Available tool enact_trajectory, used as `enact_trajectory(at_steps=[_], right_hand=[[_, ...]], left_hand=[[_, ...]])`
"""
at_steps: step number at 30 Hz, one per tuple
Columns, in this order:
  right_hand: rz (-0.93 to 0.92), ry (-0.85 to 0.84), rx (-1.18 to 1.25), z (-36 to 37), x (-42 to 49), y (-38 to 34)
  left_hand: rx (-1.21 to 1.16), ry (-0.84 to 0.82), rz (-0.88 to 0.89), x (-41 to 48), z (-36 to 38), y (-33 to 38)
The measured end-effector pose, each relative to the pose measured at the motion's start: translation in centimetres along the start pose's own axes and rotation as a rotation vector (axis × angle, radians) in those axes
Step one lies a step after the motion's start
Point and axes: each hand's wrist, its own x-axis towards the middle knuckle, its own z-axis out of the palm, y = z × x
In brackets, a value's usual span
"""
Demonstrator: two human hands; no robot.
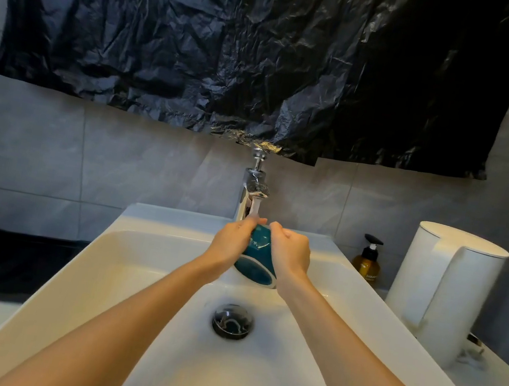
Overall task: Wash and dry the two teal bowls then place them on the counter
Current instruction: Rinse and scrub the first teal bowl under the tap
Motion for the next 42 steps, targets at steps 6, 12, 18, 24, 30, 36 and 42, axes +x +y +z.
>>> enact_trajectory(at_steps=[6,12,18,24,30,36,42], right_hand=[[0.065,0.062,0.051,0.2,0.4,-0.3],[-0.036,-0.029,0.099,0.3,-0.1,-0.2],[-0.031,-0.023,0.201,0.4,-0.4,-0.3],[-0.149,0.019,0.137,0.2,-0.4,-0.2],[-0.189,-0.082,0.023,1.5,-1.0,0.1],[0.066,0.04,0.076,1.3,-0.4,0.3],[-0.023,0.12,0.018,-0.1,0.1,0.3]], left_hand=[[0.096,0.013,0.177,-0.5,0.1,-1.1],[-0.233,0.023,-0.161,-0.1,-0.5,-0.4],[-0.691,-0.036,-0.438,-1.0,-0.6,-0.8],[-0.846,-0.052,-0.443,-1.4,0.2,-0.3],[-0.442,0.19,-0.204,-0.5,-0.4,-1.0],[-0.248,0.165,0.029,-1.6,1.1,-1.7],[-0.163,0.015,-0.043,-0.4,0.7,-0.5]])
